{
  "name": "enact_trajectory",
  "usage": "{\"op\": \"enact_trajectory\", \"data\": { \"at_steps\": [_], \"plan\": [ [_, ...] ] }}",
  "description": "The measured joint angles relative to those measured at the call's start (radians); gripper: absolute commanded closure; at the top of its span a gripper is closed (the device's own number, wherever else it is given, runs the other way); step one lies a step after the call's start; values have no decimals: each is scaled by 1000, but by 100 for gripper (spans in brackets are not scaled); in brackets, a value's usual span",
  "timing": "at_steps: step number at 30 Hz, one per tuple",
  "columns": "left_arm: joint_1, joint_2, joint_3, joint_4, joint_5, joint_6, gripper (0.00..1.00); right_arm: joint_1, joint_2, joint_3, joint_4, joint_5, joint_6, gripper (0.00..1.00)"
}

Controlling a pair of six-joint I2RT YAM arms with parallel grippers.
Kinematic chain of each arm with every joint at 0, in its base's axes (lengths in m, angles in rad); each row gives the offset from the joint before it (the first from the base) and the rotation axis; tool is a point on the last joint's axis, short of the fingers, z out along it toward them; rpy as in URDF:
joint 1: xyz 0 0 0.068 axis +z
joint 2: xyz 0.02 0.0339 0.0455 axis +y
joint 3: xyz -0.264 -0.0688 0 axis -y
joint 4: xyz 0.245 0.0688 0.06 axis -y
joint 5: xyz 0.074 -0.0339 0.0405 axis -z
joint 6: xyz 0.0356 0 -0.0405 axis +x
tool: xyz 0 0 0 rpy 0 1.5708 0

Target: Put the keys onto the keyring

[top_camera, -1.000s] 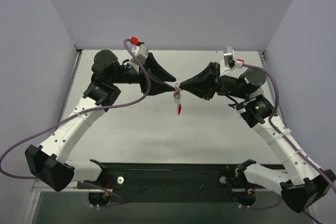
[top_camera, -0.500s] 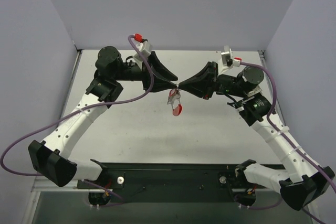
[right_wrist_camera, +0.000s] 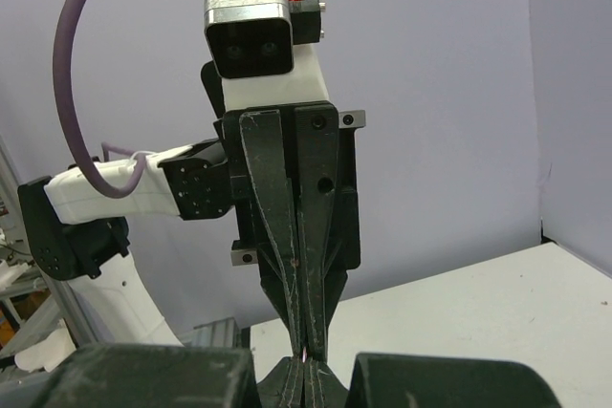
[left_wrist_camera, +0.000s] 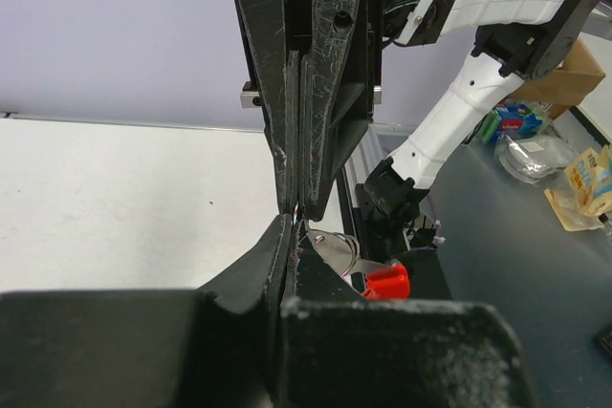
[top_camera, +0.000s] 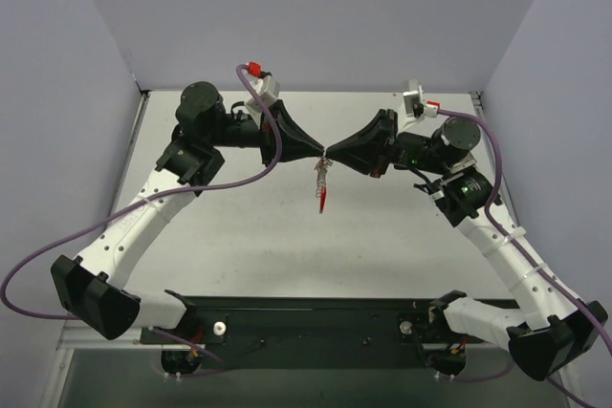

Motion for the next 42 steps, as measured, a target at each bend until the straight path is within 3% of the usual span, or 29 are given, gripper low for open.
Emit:
{"op": "enact_trajectory", "data": {
  "at_steps": [3, 4, 5, 8, 11, 20, 28, 32, 33, 34, 42],
  "plan": [
    [-4, 0, 3, -11, -4, 14, 100, 0, 0, 1, -2, 0, 0, 98],
    [-5, 0, 5, -15, -8, 18, 100, 0, 0, 3, -7, 1, 0, 91],
    [-6, -2, 6, -21, -16, 20, 100, -1, 0, 5, -11, 3, 0, 78],
    [-26, -12, 6, -52, -82, 45, 100, -4, 0, 13, -27, 27, -6, 55],
    [-68, -29, 6, -97, -175, 81, 100, -3, -1, 22, -42, 53, -19, 43],
    [-145, -81, 45, -224, -468, 121, 100, -3, -59, 32, -155, 198, -87, 30],
    [-159, -72, 161, -378, -635, 122, 100, 2, -99, 66, -262, 266, -178, 29],
    [-166, -25, 293, -512, -694, 127, 100, 15, -95, 72, -320, 284, -214, 26],
    [-169, -11, 331, -554, -711, 129, 100, 24, -92, 77, -338, 294, -224, 17],
    [-172, 6, 373, -599, -728, 132, 100, 34, -89, 83, -355, 308, -232, 0],
    [-218, 150, 690, -950, -866, 145, 100, 129, -89, 108, -454, 446, -283, 0]
  ]
}}
